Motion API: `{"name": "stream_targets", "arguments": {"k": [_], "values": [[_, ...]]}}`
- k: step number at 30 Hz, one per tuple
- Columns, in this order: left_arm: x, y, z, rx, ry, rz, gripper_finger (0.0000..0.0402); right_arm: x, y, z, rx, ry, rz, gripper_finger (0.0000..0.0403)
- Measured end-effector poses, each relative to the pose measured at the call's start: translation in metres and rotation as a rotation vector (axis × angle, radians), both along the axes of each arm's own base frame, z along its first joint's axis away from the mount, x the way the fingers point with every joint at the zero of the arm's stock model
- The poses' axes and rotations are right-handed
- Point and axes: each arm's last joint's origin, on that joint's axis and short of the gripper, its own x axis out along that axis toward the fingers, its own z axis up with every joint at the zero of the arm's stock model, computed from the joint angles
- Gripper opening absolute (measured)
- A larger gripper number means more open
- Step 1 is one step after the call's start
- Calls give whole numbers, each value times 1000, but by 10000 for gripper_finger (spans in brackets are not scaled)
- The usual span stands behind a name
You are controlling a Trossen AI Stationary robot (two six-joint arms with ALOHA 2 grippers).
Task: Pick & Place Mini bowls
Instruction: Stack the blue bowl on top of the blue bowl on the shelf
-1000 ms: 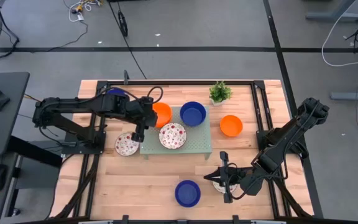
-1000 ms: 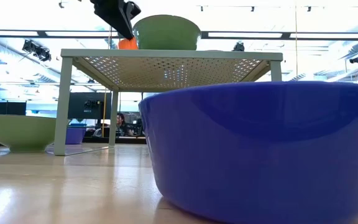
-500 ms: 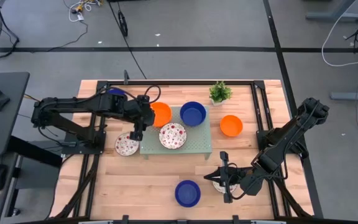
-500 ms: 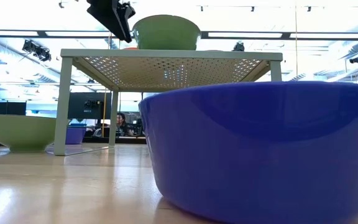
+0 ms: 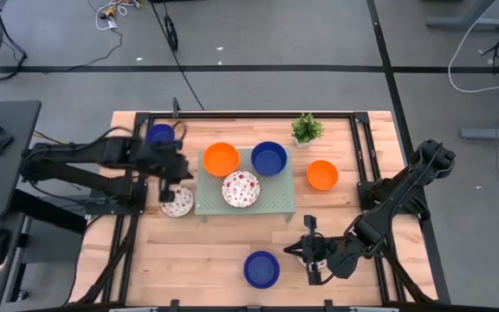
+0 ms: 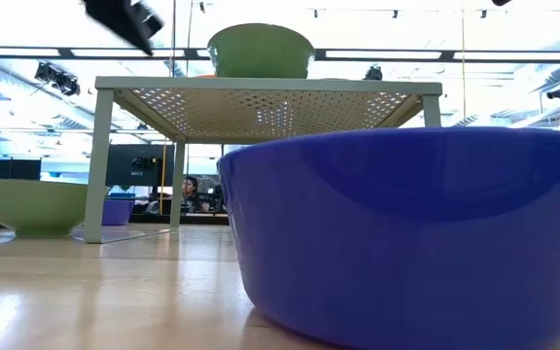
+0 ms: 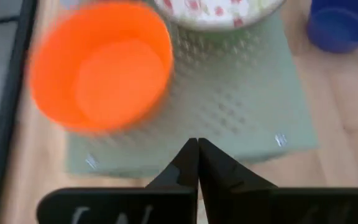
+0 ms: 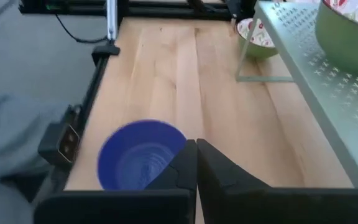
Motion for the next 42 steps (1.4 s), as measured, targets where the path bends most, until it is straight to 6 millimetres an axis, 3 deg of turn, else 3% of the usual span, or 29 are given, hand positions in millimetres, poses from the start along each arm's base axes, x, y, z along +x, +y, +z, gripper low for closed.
{"name": "stream_targets", "arguments": {"k": [6, 11, 15, 19, 26, 33, 42], "values": [[-31, -21, -49, -165, -140, -1, 16, 14, 8, -3, 43, -27, 155, 6], [-35, -43, -84, -295, -278, -85, 5, 40, 23, -24, 126, -68, 368, 15], [-33, -60, -107, -351, -434, -163, 6, 53, 26, -42, 183, -5, 392, 49], [-37, -71, -125, -382, -574, -184, 12, 65, 29, -47, 160, 83, 399, 101], [-47, -77, -145, -427, -618, -169, 5, 84, 45, -51, 48, 270, 460, 155], [-50, -80, -146, -428, -620, -167, 15, 99, 56, -63, -107, 442, 482, 153], [-50, -80, -146, -430, -619, -172, 14, 100, 56, -68, -159, 457, 505, 130]]}}
